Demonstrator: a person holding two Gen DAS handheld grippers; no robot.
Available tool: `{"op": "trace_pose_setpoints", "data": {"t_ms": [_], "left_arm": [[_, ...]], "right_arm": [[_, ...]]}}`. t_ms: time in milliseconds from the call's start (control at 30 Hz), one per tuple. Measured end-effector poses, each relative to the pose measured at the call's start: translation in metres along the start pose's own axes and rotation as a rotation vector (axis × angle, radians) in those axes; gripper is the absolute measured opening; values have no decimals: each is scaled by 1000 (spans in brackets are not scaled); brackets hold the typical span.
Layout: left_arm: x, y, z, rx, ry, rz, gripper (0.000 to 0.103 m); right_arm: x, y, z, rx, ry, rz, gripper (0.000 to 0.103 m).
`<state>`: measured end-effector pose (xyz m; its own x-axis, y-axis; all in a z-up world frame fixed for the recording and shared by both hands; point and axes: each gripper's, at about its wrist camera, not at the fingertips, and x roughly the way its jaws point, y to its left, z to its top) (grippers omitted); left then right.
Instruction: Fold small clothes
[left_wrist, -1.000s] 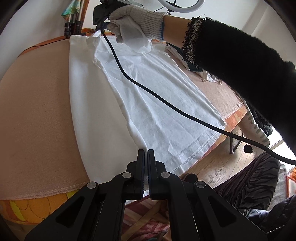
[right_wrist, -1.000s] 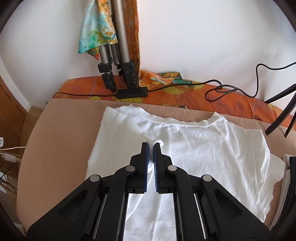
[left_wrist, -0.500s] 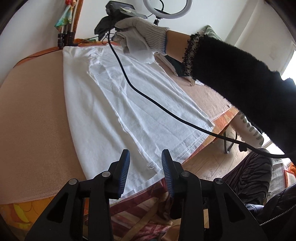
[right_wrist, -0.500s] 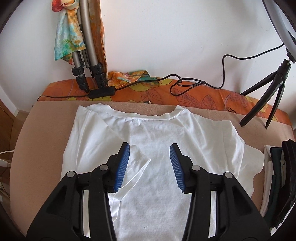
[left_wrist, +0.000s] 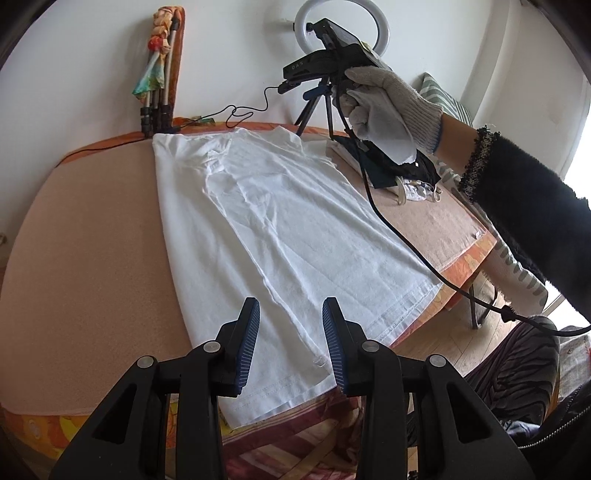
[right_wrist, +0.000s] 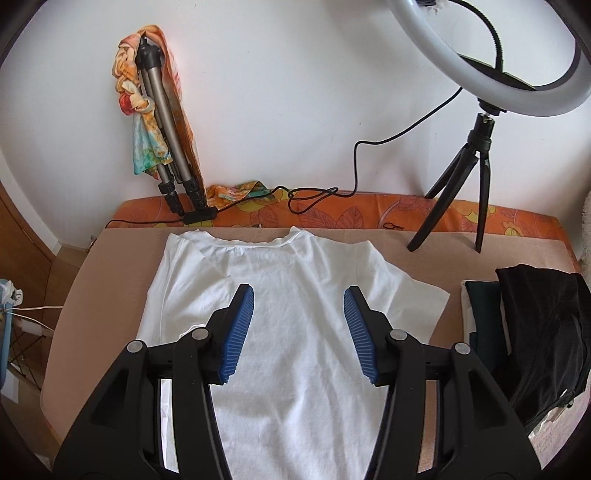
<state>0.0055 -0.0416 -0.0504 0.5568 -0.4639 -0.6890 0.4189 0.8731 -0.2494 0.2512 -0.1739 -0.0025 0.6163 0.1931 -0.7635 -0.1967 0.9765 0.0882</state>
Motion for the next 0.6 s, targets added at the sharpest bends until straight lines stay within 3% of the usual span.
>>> {"op": "trace_pose_setpoints", "data": {"t_ms": [200, 600], "left_arm": [[21, -41, 8, 8, 2, -71, 34], [90, -149, 16, 194, 70, -145, 34]], "right_arm": [[-32, -50, -1, 21, -27, -13, 53], [-58, -138, -22, 33, -21, 3, 53]]}}
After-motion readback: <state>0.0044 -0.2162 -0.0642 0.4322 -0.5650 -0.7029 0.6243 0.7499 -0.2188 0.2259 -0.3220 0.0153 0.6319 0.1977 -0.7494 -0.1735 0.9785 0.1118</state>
